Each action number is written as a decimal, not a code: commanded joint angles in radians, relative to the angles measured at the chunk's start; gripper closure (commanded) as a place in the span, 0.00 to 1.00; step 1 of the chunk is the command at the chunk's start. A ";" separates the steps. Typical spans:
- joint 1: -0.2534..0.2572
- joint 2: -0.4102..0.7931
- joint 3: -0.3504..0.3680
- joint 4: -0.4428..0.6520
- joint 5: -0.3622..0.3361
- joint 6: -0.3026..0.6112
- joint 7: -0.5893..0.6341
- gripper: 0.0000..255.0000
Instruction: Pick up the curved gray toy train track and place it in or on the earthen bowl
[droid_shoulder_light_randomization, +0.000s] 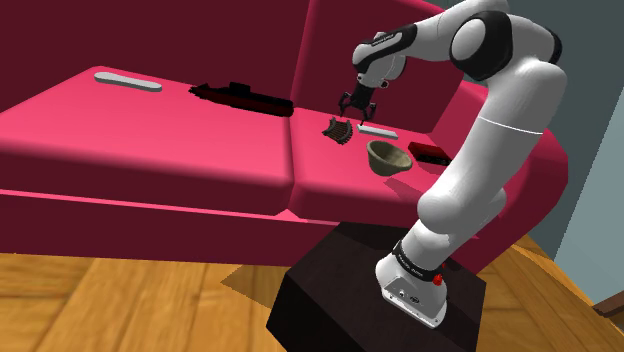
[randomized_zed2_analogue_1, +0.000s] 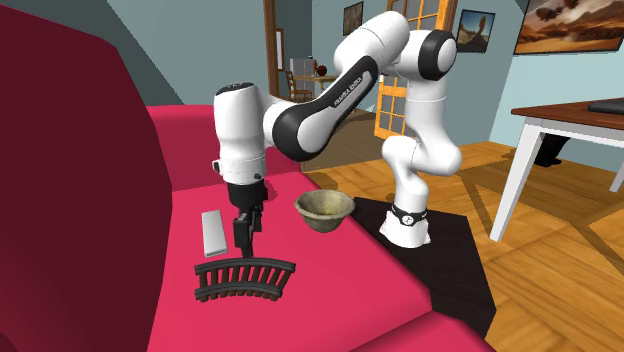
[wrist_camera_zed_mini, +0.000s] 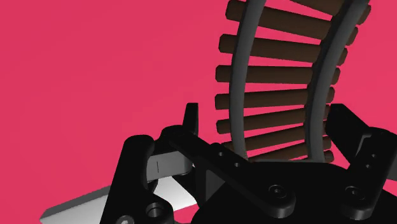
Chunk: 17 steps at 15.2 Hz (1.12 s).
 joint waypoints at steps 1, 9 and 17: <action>-0.013 0.029 -0.011 0.011 0.011 0.011 0.017 0.00; -0.016 0.081 -0.004 -0.028 0.033 0.100 0.003 0.00; -0.016 0.081 -0.004 -0.028 0.033 0.100 0.003 1.00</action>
